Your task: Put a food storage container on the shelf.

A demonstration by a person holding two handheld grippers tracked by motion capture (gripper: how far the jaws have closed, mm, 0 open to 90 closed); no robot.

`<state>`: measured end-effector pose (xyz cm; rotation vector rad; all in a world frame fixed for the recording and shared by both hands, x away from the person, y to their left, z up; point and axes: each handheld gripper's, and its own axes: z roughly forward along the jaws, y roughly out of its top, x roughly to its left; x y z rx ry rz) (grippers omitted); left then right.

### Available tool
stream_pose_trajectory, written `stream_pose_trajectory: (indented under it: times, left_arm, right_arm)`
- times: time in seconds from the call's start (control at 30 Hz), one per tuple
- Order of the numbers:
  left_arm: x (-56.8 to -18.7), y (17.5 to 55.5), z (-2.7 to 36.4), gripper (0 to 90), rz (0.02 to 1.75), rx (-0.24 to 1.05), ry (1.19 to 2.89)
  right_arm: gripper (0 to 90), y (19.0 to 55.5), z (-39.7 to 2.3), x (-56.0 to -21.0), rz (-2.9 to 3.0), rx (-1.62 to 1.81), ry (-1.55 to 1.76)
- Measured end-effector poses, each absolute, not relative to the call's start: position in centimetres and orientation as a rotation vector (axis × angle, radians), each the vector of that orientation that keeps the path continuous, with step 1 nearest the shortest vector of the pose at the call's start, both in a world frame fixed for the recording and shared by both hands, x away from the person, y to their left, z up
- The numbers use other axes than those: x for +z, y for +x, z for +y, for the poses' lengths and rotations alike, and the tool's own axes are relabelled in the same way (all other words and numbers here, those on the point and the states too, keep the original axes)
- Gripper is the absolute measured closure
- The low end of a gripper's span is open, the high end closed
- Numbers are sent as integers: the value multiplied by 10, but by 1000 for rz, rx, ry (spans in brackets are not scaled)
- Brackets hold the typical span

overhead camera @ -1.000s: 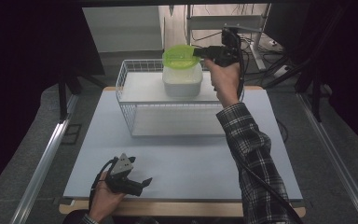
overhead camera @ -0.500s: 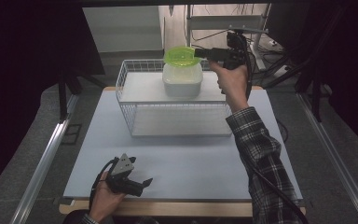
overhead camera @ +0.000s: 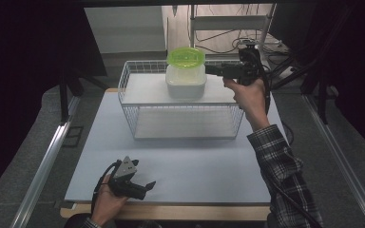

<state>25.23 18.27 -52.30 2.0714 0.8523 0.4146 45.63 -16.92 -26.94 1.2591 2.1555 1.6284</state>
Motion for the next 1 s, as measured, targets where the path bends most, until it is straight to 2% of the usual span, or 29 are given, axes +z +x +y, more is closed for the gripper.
stream_pose_trajectory:
  times: [1.0]
  left_arm:
    - [-522,252,183,7,851,409,2057]
  right_arm:
    - [95,402,-163,-322,2269,1470,1000]
